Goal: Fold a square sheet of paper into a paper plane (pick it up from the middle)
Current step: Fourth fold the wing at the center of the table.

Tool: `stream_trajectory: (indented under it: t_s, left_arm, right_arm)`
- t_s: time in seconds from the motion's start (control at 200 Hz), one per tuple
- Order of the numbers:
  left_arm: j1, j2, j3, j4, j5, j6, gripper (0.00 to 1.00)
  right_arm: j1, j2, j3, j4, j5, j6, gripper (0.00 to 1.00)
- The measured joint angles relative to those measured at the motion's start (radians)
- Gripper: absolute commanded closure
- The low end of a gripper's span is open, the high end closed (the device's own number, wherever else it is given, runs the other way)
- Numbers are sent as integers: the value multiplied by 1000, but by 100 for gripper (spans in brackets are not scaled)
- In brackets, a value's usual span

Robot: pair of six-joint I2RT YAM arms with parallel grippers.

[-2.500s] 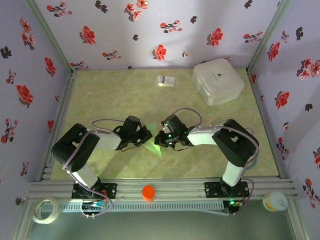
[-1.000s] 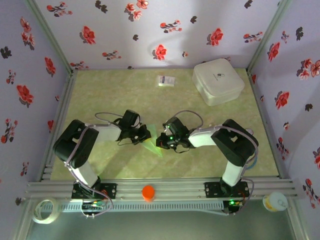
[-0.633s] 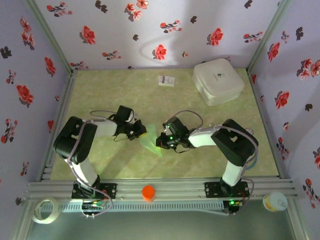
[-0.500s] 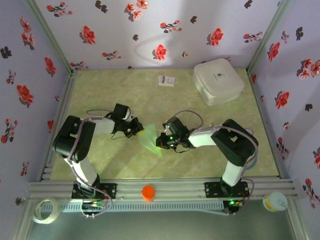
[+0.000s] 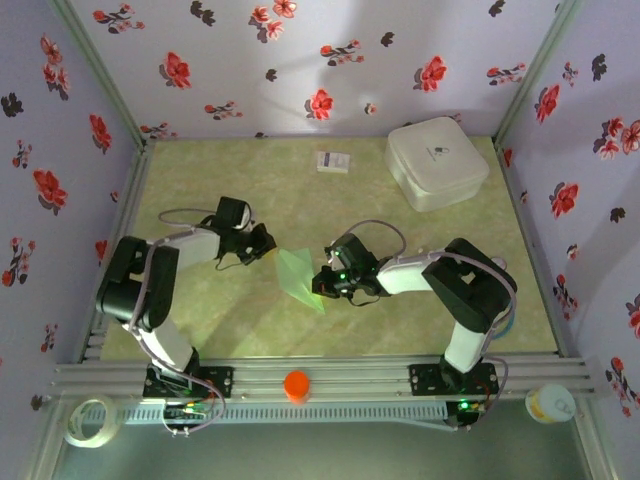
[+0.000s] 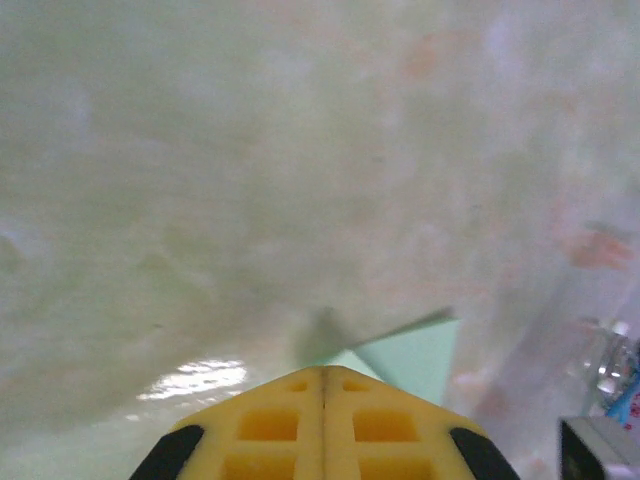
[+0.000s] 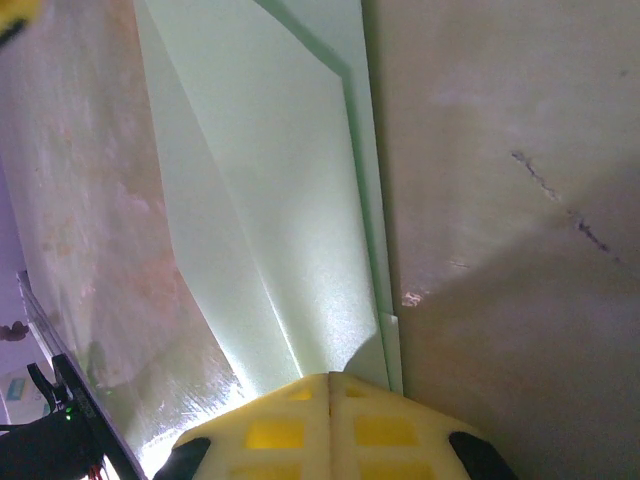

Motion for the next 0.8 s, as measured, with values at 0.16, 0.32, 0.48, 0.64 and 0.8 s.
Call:
stream_trajectory:
  t_s: [0.16, 0.32, 0.48, 0.64, 0.8]
  left_arm:
    - [-40, -82, -24, 53, 16, -4, 95]
    - [-95, -26, -33, 109, 72, -4, 95]
    - [-100, 77, -33, 138, 92, -3, 95]
    - [-64, 129, -28, 148, 114, 3, 95]
    - [-9, 155, 10, 123, 130, 35, 95]
  right_arm:
    - [0, 0, 1, -2, 0, 0, 100]
    - [0, 0, 4, -11, 0, 0, 100]
    - [0, 0, 5, -11, 0, 0, 100]
    - [0, 0, 5, -11, 0, 0, 100]
    - [0, 0, 5, -11, 0, 0, 100]
